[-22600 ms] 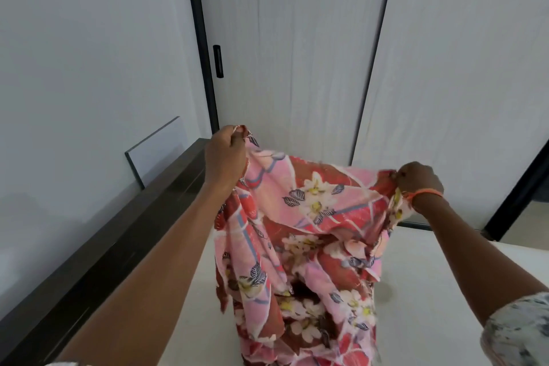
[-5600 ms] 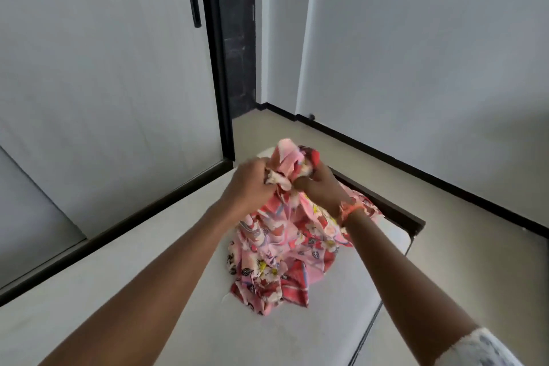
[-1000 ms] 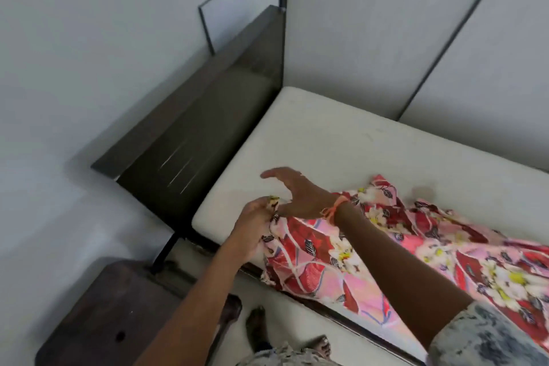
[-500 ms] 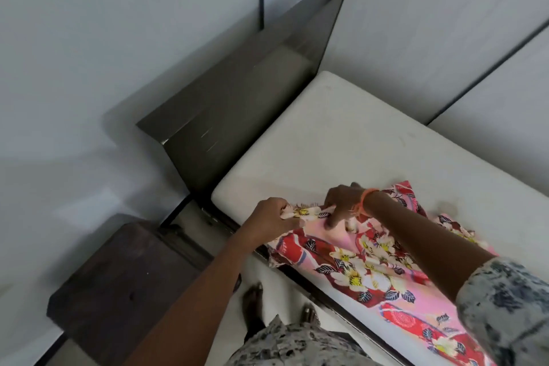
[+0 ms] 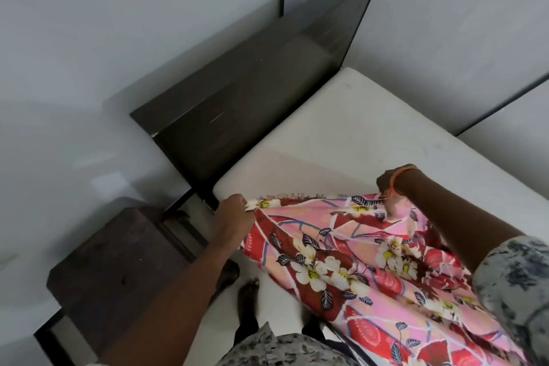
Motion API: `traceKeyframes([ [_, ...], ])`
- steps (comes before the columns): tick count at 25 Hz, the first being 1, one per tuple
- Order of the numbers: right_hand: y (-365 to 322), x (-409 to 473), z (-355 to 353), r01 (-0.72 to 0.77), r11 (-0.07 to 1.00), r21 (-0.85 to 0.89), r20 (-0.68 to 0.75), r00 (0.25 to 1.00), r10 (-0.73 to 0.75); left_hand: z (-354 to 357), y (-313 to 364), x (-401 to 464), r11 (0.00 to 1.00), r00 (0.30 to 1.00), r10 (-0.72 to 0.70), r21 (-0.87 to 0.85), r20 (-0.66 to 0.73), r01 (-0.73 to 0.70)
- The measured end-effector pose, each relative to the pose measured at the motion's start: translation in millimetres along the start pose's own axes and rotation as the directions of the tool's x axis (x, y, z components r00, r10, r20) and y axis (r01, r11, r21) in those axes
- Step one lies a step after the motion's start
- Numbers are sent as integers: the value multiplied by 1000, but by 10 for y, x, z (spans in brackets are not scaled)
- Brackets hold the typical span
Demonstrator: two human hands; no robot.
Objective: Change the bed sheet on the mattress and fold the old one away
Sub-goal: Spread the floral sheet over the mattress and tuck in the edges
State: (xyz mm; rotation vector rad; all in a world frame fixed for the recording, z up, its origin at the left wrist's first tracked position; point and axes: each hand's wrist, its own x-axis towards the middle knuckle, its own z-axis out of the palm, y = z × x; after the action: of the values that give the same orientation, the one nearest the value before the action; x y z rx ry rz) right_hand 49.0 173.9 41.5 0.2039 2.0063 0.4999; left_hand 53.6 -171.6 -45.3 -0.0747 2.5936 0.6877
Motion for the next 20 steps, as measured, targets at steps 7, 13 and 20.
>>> traceKeyframes([
  [7, 685, 431, 606, 83, 920, 384, -409, 908, 89, 452, 858, -63, 990, 991, 134, 31, 14, -134],
  [13, 179, -198, 1136, 807, 450, 383, -667, 579, -469, 1143, 1954, -426, 886, 865, 453, 0, 218, -464],
  [20, 987, 163, 1664, 439, 811, 388, -206, 899, -388, 1160, 2175, -722, 935, 935, 348, 96, -68, -341],
])
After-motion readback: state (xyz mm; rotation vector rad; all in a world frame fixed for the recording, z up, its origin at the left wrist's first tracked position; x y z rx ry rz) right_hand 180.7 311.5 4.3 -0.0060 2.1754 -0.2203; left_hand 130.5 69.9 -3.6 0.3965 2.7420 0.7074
